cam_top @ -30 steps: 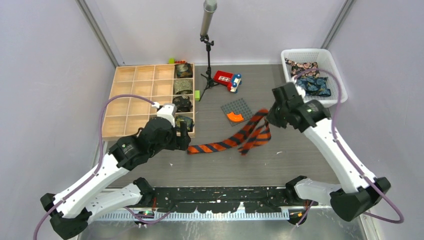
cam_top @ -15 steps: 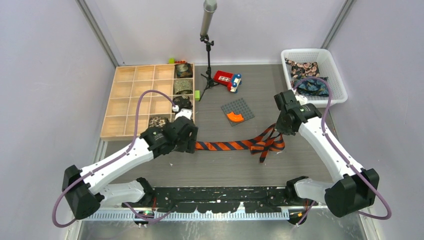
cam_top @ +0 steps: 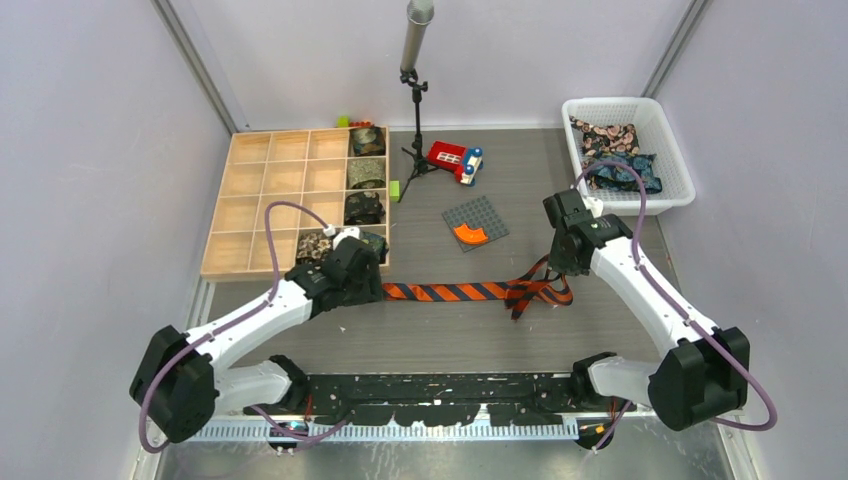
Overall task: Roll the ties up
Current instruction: Flatten out the tie at the center of the board.
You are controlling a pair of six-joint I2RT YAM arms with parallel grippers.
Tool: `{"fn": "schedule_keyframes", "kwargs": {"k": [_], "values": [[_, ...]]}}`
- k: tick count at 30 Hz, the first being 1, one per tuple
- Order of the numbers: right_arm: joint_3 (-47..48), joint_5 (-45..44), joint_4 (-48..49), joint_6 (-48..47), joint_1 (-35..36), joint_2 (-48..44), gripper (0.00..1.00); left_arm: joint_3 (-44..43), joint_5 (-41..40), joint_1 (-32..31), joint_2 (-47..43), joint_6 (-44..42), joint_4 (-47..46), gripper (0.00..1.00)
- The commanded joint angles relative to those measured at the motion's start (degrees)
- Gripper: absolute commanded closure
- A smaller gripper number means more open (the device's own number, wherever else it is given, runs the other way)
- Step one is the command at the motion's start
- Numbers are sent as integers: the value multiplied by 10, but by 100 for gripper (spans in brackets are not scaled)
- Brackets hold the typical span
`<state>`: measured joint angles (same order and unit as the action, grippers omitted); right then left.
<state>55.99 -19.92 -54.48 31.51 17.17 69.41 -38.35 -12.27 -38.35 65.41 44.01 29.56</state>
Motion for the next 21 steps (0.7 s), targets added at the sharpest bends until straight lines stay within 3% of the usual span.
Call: {"fn": "schedule_keyframes", "kwargs": {"k": [1,8,16,21], "values": [[-9,-7,37,-22,-2,4,100,29,78,39,-4,19,-143,38],[-7,2,42,-24,-2,20,100,57,148,65,26,8,-227,44],[-6,2,43,-30,-2,34,100,81,167,69,54,14,-263,56],[-7,-3,42,-32,-2,43,100,96,171,70,62,22,-288,70]]}}
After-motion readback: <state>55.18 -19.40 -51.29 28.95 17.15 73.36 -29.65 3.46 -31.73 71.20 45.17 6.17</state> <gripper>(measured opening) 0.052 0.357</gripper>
